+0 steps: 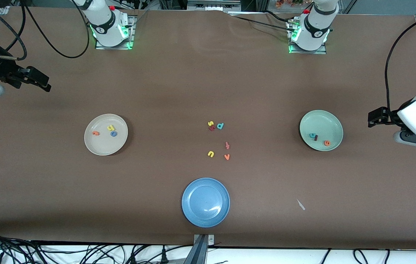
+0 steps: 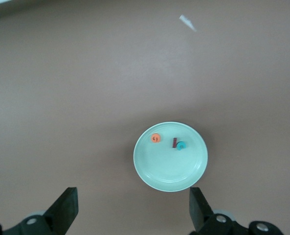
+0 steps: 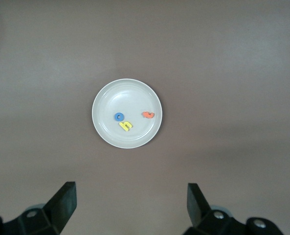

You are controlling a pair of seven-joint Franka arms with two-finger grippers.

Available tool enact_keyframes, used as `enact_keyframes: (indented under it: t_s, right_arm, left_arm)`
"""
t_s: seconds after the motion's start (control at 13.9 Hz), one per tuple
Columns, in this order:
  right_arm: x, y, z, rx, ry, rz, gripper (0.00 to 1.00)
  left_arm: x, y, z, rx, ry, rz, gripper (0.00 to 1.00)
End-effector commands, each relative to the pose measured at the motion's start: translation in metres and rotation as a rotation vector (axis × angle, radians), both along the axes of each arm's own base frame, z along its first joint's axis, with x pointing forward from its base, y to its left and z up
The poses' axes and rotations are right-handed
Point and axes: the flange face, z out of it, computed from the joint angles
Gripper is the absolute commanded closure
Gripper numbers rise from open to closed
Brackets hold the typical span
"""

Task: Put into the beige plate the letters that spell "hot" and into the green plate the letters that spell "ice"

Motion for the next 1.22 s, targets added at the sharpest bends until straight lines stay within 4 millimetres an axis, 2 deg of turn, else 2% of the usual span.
enact_keyframes:
  t_s: [0.0, 0.07, 0.14, 0.22, 0.29, 0.36, 0.5, 0.58, 0.65, 0.72, 0.94, 1.15]
  right_arm:
    - [-0.003, 0.0, 0.005, -0.006, 0.001, -0.008, 0.0]
    - [-0.003, 0.0, 0.004, -0.006, 0.003, -0.008, 0.0]
    - [-0.003, 0.0, 0.005, -0.006, 0.001, -0.008, 0.0]
    - [-0.003, 0.0, 0.004, -0.006, 0.003, -0.008, 0.0]
    - [-0.003, 0.0, 0.005, -0.006, 0.001, -0.008, 0.0]
    - [-0.003, 0.0, 0.005, -0.006, 0.001, -0.008, 0.0]
    - [-0.003, 0.0, 0.005, -0.006, 0.001, -0.008, 0.0]
    - [-0.003, 0.0, 0.005, -0.006, 0.001, -0.008, 0.0]
    - [-0.003, 0.0, 0.005, -0.006, 0.001, -0.008, 0.0]
    - [-0.003, 0.0, 0.004, -0.006, 0.003, -0.008, 0.0]
    - [-0.003, 0.0, 0.005, -0.006, 0.001, -0.008, 0.0]
    - [-0.003, 0.0, 0.005, -0.006, 0.001, -0.008, 0.0]
  left_arm:
    - [-0.011, -0.033, 0.016, 0.014, -0.002, -0.025, 0.0]
    - [-0.015, -0.027, 0.023, -0.023, -0.009, 0.011, 0.0]
    - [-0.016, -0.016, 0.022, -0.075, -0.001, 0.048, 0.0]
    - [-0.018, -0.023, 0.023, -0.095, -0.017, 0.046, 0.0]
    - [-0.024, -0.021, 0.028, -0.079, -0.059, 0.057, 0.0]
    - [-0.033, -0.021, 0.038, -0.07, -0.114, 0.063, 0.0]
    - [-0.054, -0.015, 0.041, -0.057, -0.12, 0.077, 0.0]
    - [-0.071, -0.008, 0.043, -0.05, -0.119, 0.088, 0.0]
    - [-0.09, -0.023, 0.039, -0.049, -0.12, 0.068, 0.0]
    - [-0.094, -0.023, 0.039, -0.05, -0.132, 0.072, 0.0]
    - [-0.081, -0.016, 0.044, -0.05, -0.135, 0.061, 0.0]
    - [-0.069, -0.025, 0.05, -0.05, -0.117, 0.048, 0.0]
